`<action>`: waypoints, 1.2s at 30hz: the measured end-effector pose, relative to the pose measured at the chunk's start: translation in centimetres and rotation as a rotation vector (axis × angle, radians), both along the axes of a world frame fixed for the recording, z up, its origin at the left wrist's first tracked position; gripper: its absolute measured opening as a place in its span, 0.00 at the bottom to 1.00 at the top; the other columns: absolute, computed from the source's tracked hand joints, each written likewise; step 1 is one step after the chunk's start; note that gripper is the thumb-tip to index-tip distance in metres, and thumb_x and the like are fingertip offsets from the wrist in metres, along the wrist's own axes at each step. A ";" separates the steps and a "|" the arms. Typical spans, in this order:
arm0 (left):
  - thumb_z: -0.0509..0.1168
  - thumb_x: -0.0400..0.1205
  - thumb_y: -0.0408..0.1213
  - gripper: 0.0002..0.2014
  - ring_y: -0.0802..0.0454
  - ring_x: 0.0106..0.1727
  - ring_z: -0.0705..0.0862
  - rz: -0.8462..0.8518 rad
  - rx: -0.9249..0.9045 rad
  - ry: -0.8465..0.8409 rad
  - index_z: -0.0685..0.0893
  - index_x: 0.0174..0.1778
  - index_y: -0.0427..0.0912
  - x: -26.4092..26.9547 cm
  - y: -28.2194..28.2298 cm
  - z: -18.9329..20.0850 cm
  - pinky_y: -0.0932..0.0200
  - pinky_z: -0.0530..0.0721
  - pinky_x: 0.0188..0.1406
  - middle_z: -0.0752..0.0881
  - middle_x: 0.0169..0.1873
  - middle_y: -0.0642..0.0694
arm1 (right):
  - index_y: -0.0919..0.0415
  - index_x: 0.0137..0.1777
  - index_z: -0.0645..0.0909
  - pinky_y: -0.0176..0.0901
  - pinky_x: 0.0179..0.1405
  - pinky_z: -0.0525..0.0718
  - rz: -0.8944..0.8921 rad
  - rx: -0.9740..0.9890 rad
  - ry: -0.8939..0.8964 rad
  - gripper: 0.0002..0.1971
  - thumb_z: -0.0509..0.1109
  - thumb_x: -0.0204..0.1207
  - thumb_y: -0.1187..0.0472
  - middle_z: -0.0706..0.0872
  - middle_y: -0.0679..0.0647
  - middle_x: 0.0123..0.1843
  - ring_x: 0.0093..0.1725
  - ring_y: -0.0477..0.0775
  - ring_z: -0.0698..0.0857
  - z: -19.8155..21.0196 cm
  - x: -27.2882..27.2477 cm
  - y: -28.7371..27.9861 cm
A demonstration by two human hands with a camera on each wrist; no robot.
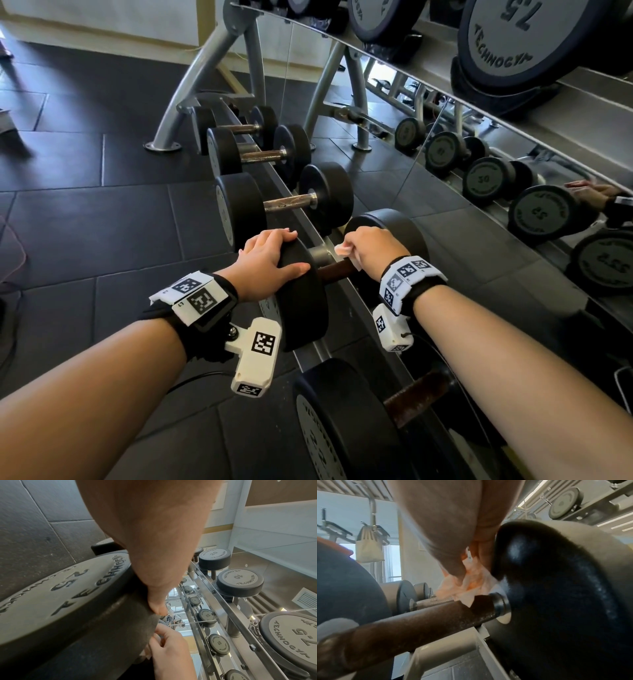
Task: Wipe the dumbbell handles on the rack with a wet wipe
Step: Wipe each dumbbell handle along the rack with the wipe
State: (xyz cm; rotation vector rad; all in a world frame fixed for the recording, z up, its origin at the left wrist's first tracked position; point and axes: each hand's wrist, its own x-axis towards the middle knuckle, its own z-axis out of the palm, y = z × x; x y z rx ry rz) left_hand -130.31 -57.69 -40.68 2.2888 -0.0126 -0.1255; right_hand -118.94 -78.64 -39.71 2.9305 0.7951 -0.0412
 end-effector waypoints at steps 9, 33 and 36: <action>0.66 0.83 0.52 0.34 0.47 0.84 0.53 0.009 0.002 -0.027 0.60 0.83 0.55 0.2 0.0 -0.4 0.38 0.55 0.84 0.60 0.82 0.52 | 0.50 0.59 0.88 0.45 0.60 0.79 -0.037 0.217 0.312 0.12 0.67 0.83 0.49 0.88 0.50 0.52 0.56 0.52 0.85 -0.5 0.0 -0.5; 0.65 0.83 0.55 0.32 0.46 0.84 0.53 0.028 0.053 -0.059 0.61 0.82 0.57 0.5 0.0 -1.1 0.33 0.43 0.84 0.62 0.81 0.53 | 0.46 0.59 0.89 0.57 0.66 0.81 0.018 0.292 0.309 0.11 0.67 0.84 0.57 0.90 0.51 0.57 0.60 0.54 0.86 -1.2 -1.6 2.0; 0.65 0.83 0.55 0.32 0.46 0.84 0.53 0.020 0.054 -0.053 0.61 0.82 0.57 0.5 0.0 -1.1 0.33 0.43 0.84 0.62 0.81 0.54 | 0.47 0.56 0.90 0.51 0.63 0.82 -0.010 0.431 0.315 0.09 0.68 0.83 0.58 0.90 0.50 0.54 0.57 0.50 0.86 -0.5 -1.4 1.5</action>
